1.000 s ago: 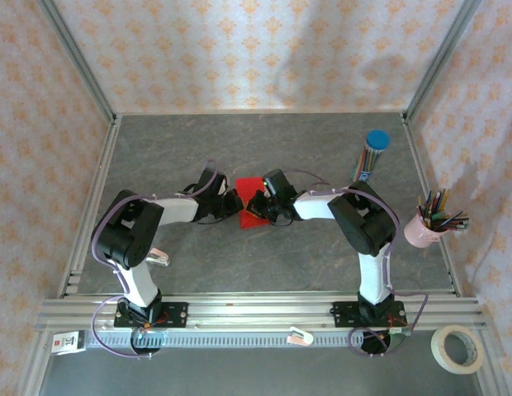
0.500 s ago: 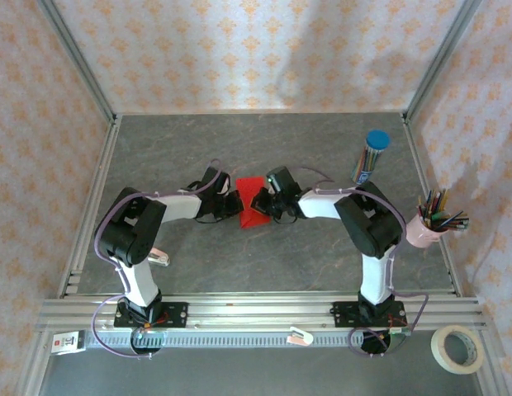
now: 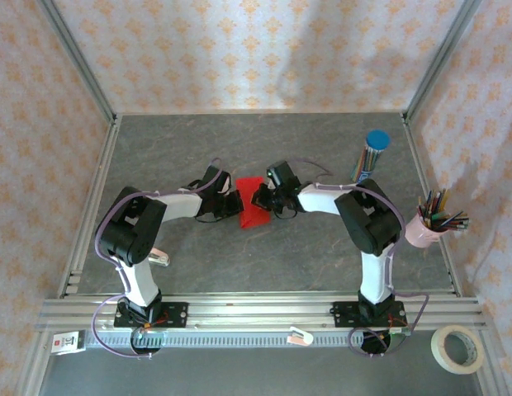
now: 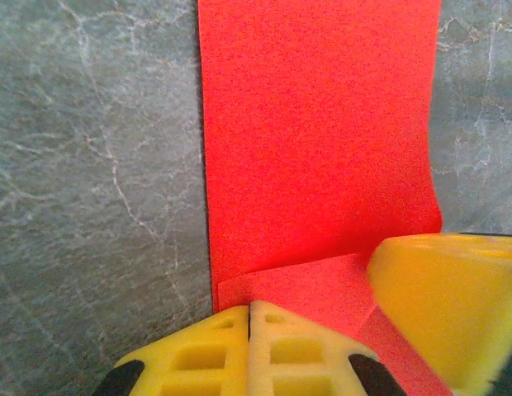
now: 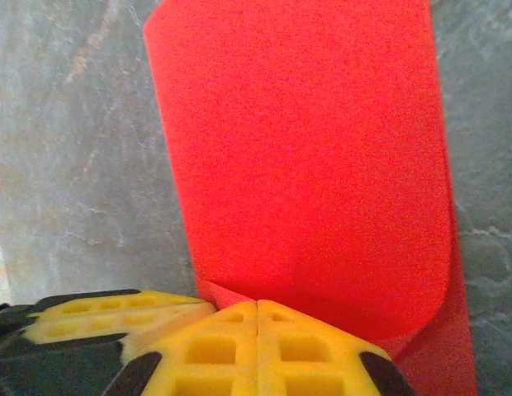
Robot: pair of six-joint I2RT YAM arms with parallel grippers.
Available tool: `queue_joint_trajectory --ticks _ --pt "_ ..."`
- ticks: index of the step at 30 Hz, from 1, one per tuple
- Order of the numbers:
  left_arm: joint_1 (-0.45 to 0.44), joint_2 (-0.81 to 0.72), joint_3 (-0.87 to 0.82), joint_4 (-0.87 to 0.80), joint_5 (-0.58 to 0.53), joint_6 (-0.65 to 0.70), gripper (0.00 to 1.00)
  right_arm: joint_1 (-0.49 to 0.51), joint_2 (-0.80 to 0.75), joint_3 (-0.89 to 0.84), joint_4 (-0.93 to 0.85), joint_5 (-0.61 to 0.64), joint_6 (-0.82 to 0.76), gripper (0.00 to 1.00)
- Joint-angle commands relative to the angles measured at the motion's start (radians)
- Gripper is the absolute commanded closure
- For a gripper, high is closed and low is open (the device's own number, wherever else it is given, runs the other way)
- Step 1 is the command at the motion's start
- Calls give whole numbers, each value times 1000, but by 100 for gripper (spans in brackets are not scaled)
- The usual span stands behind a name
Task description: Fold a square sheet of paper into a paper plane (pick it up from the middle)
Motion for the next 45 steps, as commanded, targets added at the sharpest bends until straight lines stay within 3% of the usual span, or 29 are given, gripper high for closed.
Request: queue_joint_trajectory --ticks 1,14,22,30,38,45 --pt "-3 43 10 -120 -71 33 100 8 30 15 -49 16 -19 100" --pt "-4 81 -21 -198 -145 87 100 -104 3 -55 -58 117 145 100" --pt "-3 83 -31 -186 -141 92 100 -178 -34 -39 -73 161 169 100" --pt "-3 70 13 -178 -74 151 100 -119 -168 -62 -6 114 56 100" --pt "-3 81 75 -213 -7 239 100 -19 -91 -53 -15 28 45 100" --pt "-4 94 91 -210 11 255 100 4 -51 -59 -9 17 43 100"
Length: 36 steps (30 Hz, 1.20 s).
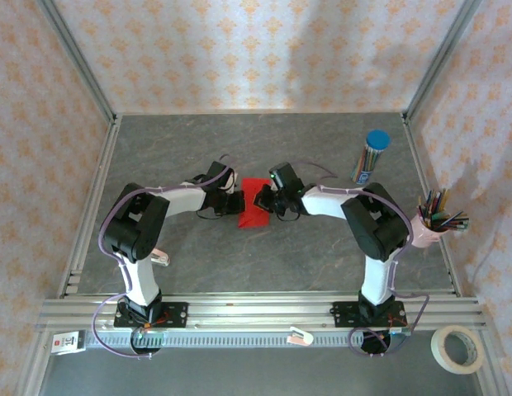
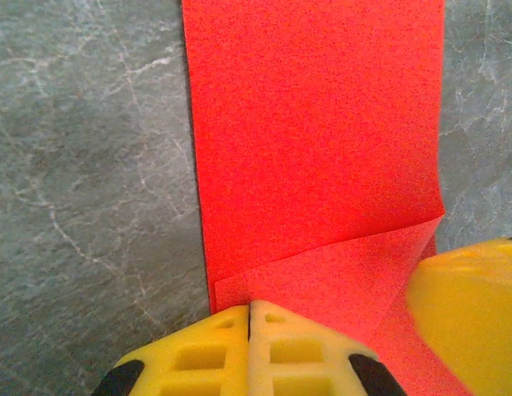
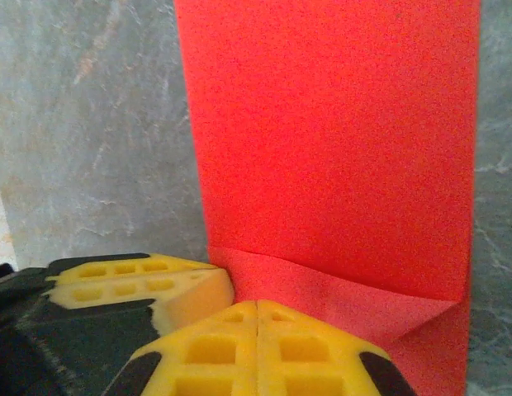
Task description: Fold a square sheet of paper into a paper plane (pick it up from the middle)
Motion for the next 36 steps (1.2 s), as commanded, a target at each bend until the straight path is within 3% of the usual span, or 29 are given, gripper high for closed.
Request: queue_joint_trajectory --ticks 1,10,15,27,36 --pt "5 50 -3 -92 -5 34 100 1 23 -3 -9 5 -19 100" --pt "4 37 8 -95 -8 29 100 1 71 -35 -50 83 -13 100" --pt "4 -45 17 -72 -5 -18 100 1 83 -60 -97 128 -4 100" --pt "-75 -216 -193 201 12 -373 98 2 100 -102 -115 161 59 100" --pt "-125 -195 -238 313 -25 -501 99 1 93 -143 -71 151 117 100"
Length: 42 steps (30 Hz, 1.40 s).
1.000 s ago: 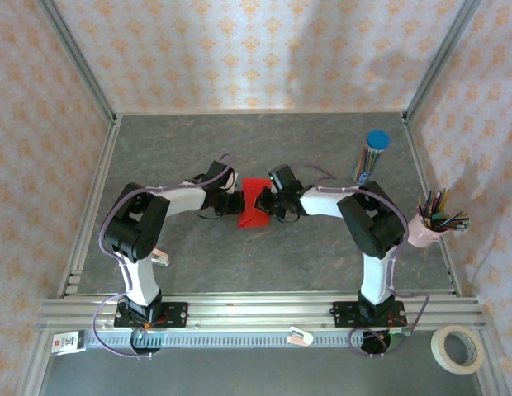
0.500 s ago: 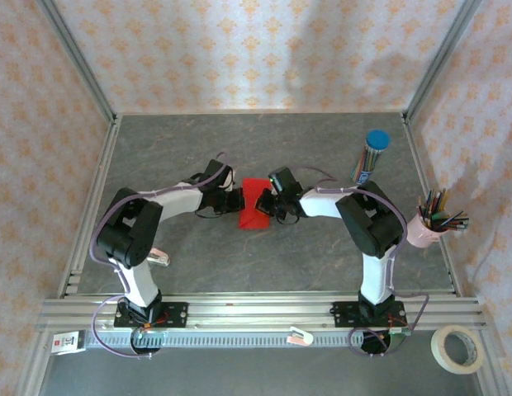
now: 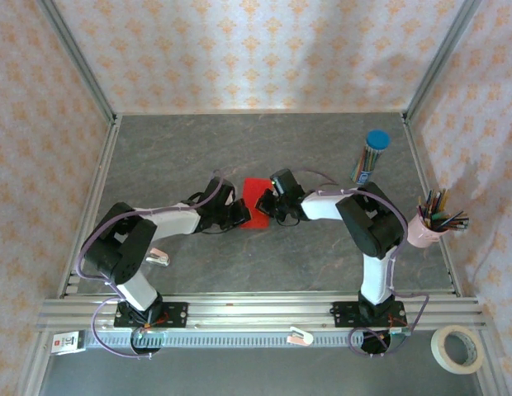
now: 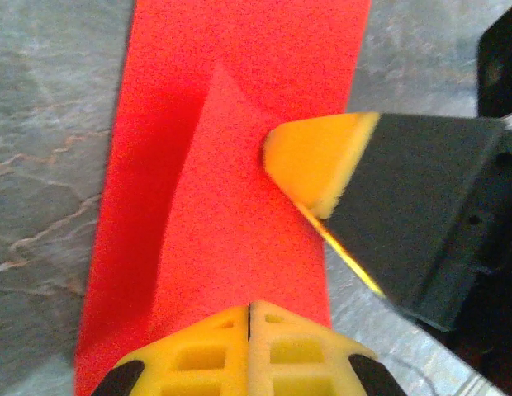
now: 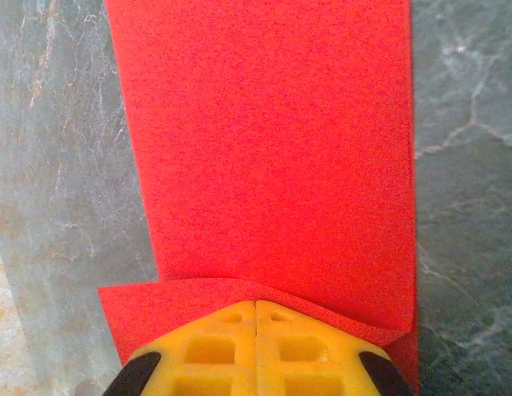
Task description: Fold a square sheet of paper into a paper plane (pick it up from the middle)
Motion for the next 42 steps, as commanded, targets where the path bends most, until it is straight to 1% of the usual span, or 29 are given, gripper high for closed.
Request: queue_joint_trajectory --ticks 1,10,24,27,33,42 --pt "-18 14 10 69 -37 -68 99 -2 60 -74 -163 104 32 100" --pt "-26 71 44 62 -79 -85 100 -2 52 -90 -146 97 51 100" --pt "-27 129 63 87 -92 -88 100 -2 46 -95 -142 92 53 100" --pt "-27 131 56 81 -101 -84 100 -2 49 -95 -144 94 55 100" --pt "-27 130 8 55 -182 -70 100 -1 57 -94 -157 106 53 100" --pt "-27 108 -64 56 -200 -88 100 -3 70 -104 -194 149 46 100"
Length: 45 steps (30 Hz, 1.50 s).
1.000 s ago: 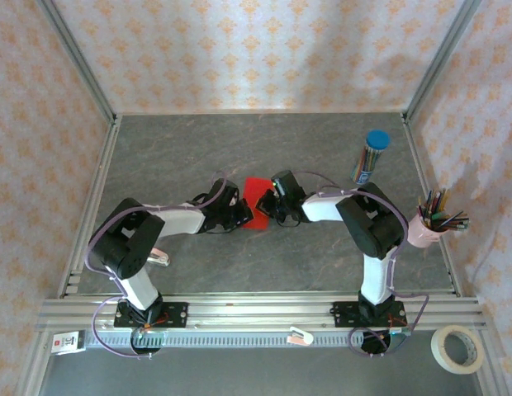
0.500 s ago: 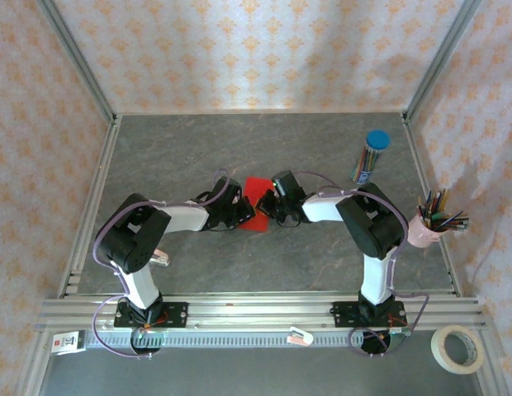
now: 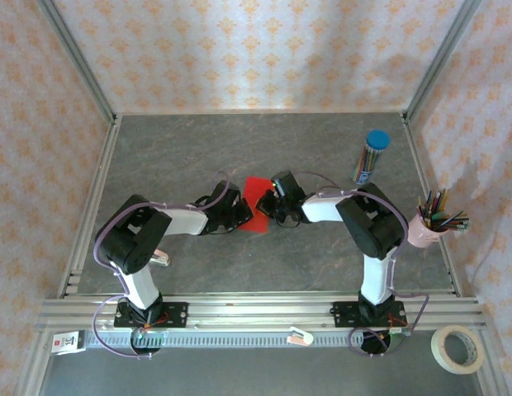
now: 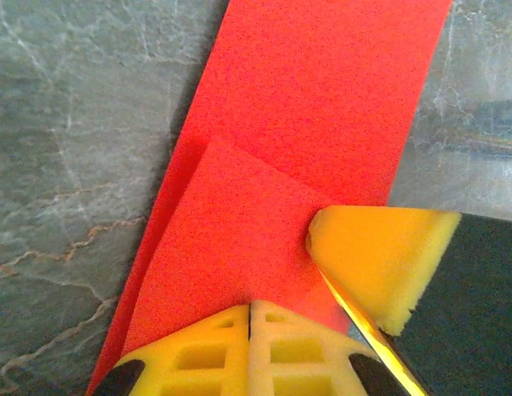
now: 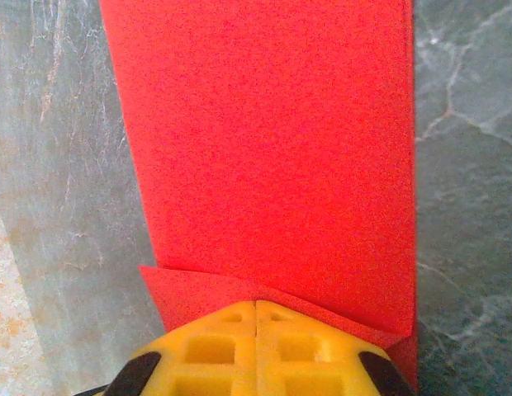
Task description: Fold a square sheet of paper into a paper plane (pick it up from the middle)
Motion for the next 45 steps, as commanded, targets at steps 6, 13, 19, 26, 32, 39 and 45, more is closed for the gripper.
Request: queue_joint_trajectory --ticks 6,13,19,26,32,39,45 --pt "-3 -45 -129 -66 -76 -37 100 -6 82 -77 -248 141 1 100" --pt "-3 -114 -213 -74 -113 -72 100 -8 83 -75 -247 137 -4 100" --pt "3 -179 -203 -134 -113 -51 100 -8 77 -71 -246 138 -9 100" --pt "38 -256 -43 -232 -111 68 100 -7 64 -54 -240 130 -47 100" --pt "44 -159 7 -176 33 112 100 -8 61 -11 -240 101 -118 100" --pt "90 -57 61 -194 123 152 100 -9 33 32 -220 74 -215 100" --pt "93 -3 52 -182 160 159 100 -11 18 86 -210 14 -252 100"
